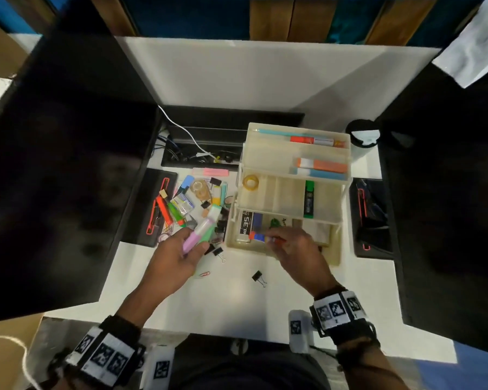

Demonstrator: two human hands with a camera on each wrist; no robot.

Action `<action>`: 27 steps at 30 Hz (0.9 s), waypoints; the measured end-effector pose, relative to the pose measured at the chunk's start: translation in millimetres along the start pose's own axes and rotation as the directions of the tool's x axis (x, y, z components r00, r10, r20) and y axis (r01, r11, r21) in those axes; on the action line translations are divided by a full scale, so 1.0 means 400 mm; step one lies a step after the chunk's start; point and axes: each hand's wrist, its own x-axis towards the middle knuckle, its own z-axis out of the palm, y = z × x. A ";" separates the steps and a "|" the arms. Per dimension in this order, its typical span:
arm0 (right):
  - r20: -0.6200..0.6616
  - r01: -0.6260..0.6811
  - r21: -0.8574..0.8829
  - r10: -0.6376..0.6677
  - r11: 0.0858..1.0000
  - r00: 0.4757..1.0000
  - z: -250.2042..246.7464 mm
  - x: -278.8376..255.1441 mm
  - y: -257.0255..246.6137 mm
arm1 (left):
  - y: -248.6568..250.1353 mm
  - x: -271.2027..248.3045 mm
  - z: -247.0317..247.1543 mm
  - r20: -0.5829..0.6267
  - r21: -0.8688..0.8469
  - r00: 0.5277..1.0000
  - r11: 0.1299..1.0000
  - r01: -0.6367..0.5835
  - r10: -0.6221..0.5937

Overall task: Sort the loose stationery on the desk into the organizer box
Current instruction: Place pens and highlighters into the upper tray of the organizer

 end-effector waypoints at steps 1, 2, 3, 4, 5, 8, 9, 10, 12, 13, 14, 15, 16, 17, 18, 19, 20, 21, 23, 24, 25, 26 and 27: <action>0.071 -0.001 -0.052 0.004 0.999 0.997 0.035 0.025 -0.004 | 0.000 -0.001 -0.004 -0.003 -0.007 1.000 1.000 0.003 -0.003; 0.125 -0.002 -0.102 0.015 0.995 0.992 0.067 0.049 -0.006 | -0.002 -0.002 -0.008 -0.008 -0.003 1.000 1.000 0.003 -0.003; 0.166 0.000 -0.136 0.022 0.991 0.986 0.095 0.069 -0.009 | -0.003 -0.004 -0.012 -0.012 0.002 1.000 1.000 0.002 -0.002; 0.202 0.005 -0.166 0.029 0.986 0.979 0.121 0.086 -0.011 | -0.006 -0.006 -0.016 -0.016 -0.001 1.000 1.000 0.003 -0.003; 0.236 0.007 -0.199 0.041 0.980 0.971 0.143 0.098 -0.016 | -0.008 -0.009 -0.019 -0.019 -0.006 1.000 1.000 0.006 -0.006; 0.283 -0.010 -0.291 0.096 0.957 0.954 0.177 0.123 -0.028 | -0.010 -0.015 -0.027 -0.033 -0.025 0.999 1.000 0.010 -0.011; 0.278 -0.020 -0.312 0.112 0.950 0.954 0.180 0.127 -0.028 | -0.011 -0.018 -0.030 -0.034 -0.038 0.999 0.999 0.013 -0.014; 0.271 -0.023 -0.332 0.118 0.943 0.955 0.181 0.128 -0.026 | -0.011 -0.021 -0.034 -0.034 -0.054 0.999 0.998 0.016 -0.018; 0.244 0.000 -0.369 0.096 0.930 0.965 0.183 0.120 -0.017 | -0.009 -0.027 -0.040 -0.033 -0.093 0.999 0.995 0.018 -0.021; 0.213 0.013 -0.378 0.074 0.926 0.974 0.182 0.110 -0.013 | -0.005 -0.029 -0.044 -0.029 -0.118 0.999 0.993 0.023 -0.026; 0.173 0.020 -0.372 0.048 0.928 0.984 0.180 0.099 -0.007 | -0.002 -0.031 -0.049 -0.025 -0.142 0.999 0.990 0.028 -0.031; 0.134 0.019 -0.349 0.030 0.937 0.990 0.174 0.085 -0.003 | 0.000 -0.032 -0.054 -0.022 -0.160 0.999 0.987 0.030 -0.034; 0.103 0.009 -0.324 0.025 0.946 0.994 0.170 0.071 0.003 | 0.001 -0.033 -0.058 -0.016 -0.176 0.999 0.984 0.033 -0.036; 0.078 -0.005 -0.302 0.030 0.953 0.997 0.165 0.055 0.007 | 0.001 -0.032 -0.063 -0.012 -0.187 0.999 0.982 0.033 -0.036; 0.048 -0.016 -0.279 0.031 0.960 0.998 0.159 0.039 0.008 | 0.000 -0.031 -0.068 -0.008 -0.189 0.999 0.981 0.030 -0.032; 0.012 -0.020 -0.257 0.024 0.966 1.000 0.154 0.024 0.010 | 0.000 -0.030 -0.071 -0.006 -0.195 1.000 0.980 0.025 -0.026; -0.027 -0.013 -0.233 0.007 0.972 1.000 0.150 0.010 0.010 | -0.002 -0.028 -0.072 0.000 -0.212 1.000 0.977 0.026 -0.027; -0.057 -0.008 -0.201 -0.003 0.980 0.998 0.144 -0.002 0.001 | -0.002 -0.023 -0.072 0.010 -0.238 1.000 0.971 0.031 -0.029; -0.086 -0.020 -0.068 0.014 0.997 0.996 0.128 -0.016 -0.027 | 0.002 -0.010 -0.065 0.051 -0.280 0.999 0.959 0.031 -0.018; -0.089 -0.038 0.019 0.039 0.999 0.995 0.118 -0.016 -0.047 | 0.009 -0.001 -0.059 0.076 -0.293 0.997 0.956 0.025 -0.003; -0.087 -0.065 0.109 0.075 0.992 0.993 0.103 -0.014 -0.075 | 0.022 0.008 -0.053 0.097 -0.303 0.995 0.953 0.015 0.015; -0.073 -0.098 0.215 0.116 0.972 0.991 0.088 -0.007 -0.106 | 0.036 0.017 -0.045 0.116 -0.313 0.993 0.950 0.005 0.033; -0.049 -0.137 0.343 0.163 0.929 0.985 0.071 0.003 -0.140 | 0.053 0.025 -0.036 0.132 -0.326 0.990 0.945 -0.009 0.055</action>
